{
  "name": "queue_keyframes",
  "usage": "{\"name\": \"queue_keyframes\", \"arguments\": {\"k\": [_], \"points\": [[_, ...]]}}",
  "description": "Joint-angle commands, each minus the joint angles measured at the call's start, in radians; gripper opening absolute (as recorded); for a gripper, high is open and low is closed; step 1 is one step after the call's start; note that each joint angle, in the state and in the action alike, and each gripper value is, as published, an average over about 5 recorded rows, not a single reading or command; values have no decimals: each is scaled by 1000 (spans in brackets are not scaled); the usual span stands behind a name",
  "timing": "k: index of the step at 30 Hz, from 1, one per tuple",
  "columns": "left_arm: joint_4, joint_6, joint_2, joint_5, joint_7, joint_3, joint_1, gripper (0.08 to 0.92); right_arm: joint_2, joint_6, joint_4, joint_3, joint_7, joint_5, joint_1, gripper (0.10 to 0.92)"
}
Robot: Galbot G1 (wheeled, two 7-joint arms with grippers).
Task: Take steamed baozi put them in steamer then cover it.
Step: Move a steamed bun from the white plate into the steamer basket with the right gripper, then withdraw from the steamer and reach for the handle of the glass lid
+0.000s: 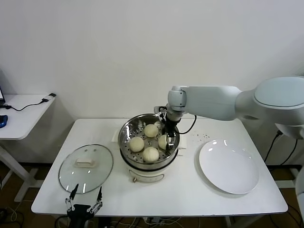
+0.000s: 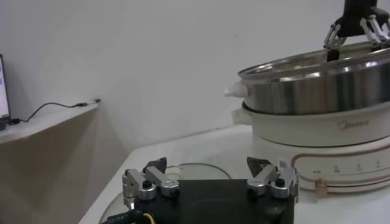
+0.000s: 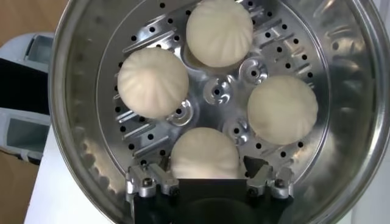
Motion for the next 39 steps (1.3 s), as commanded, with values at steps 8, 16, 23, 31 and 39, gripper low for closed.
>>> {"name": "queue_keyframes", "arguments": {"k": [8, 16, 23, 31, 39], "points": [[-9, 6, 4, 7, 0, -1, -6, 823, -184, 96, 98, 90, -20, 8, 116, 823], [-22, 16, 2, 24, 0, -8, -8, 823, -462, 313, 226, 170, 189, 107, 142, 823], [-32, 32, -7, 49, 0, -16, -23, 823, -753, 444, 377, 499, 461, 125, -177, 823], [-71, 69, -8, 86, 0, -23, -33, 823, -915, 486, 489, 1121, 606, 72, -818, 823], [-114, 104, -4, 238, 12, -45, -43, 823, -866, 470, 579, 1734, 653, 29, -1449, 823]]}}
